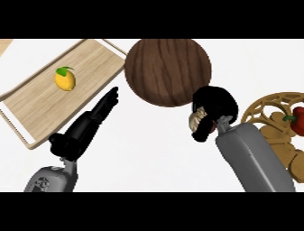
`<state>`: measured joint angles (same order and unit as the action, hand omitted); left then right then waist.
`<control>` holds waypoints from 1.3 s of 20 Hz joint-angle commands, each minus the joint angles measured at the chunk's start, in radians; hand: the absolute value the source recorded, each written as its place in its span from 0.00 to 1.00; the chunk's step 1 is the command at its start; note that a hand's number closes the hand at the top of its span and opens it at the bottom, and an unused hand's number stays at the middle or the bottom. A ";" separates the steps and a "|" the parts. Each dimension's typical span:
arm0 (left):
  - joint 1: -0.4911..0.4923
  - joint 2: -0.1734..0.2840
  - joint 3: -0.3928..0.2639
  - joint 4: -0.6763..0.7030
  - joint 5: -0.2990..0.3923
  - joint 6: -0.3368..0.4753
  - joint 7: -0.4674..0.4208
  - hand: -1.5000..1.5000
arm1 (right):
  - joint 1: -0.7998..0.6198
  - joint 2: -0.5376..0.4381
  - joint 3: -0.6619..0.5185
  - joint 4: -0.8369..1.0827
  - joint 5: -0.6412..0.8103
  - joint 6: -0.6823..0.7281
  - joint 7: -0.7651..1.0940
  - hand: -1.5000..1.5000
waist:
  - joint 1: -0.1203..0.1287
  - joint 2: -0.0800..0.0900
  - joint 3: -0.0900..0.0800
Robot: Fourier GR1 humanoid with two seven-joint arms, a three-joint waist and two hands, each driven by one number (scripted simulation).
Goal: Pick the cupcake from the placemat and place it in the bowl
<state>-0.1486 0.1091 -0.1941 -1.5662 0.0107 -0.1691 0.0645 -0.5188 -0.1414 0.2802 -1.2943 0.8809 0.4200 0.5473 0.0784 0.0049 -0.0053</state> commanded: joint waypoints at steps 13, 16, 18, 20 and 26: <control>-0.083 -0.039 -0.014 0.068 -0.022 0.011 0.009 0.50 | -0.516 0.141 0.339 0.093 0.108 -0.499 0.688 1.00 | 0.021 0.005 0.003; -0.045 -0.021 -0.002 0.061 -0.015 0.002 -0.010 0.50 | -0.585 0.141 0.294 0.072 0.095 -0.572 0.726 1.00 | 0.007 -0.001 0.004; -0.038 -0.058 -0.027 0.044 -0.041 0.041 0.000 0.50 | -0.599 0.141 0.272 0.131 0.105 -0.632 0.724 1.00 | -0.004 0.001 0.004; -0.038 -0.004 0.030 0.033 0.019 -0.016 -0.001 0.50 | -0.602 0.141 0.267 0.146 0.093 -0.668 0.744 1.00 | -0.010 0.001 0.004; -0.032 0.005 0.041 0.026 0.000 -0.003 0.005 0.50 | -0.621 0.141 0.292 0.336 0.147 -0.687 0.730 1.00 | -0.035 0.001 0.004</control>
<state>-0.1800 0.0939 -0.1786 -1.5283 -0.0033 -0.1601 0.0573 -1.1354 -0.0111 0.5463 -1.0411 0.9967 -0.1646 1.1292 0.0579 0.0064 -0.0015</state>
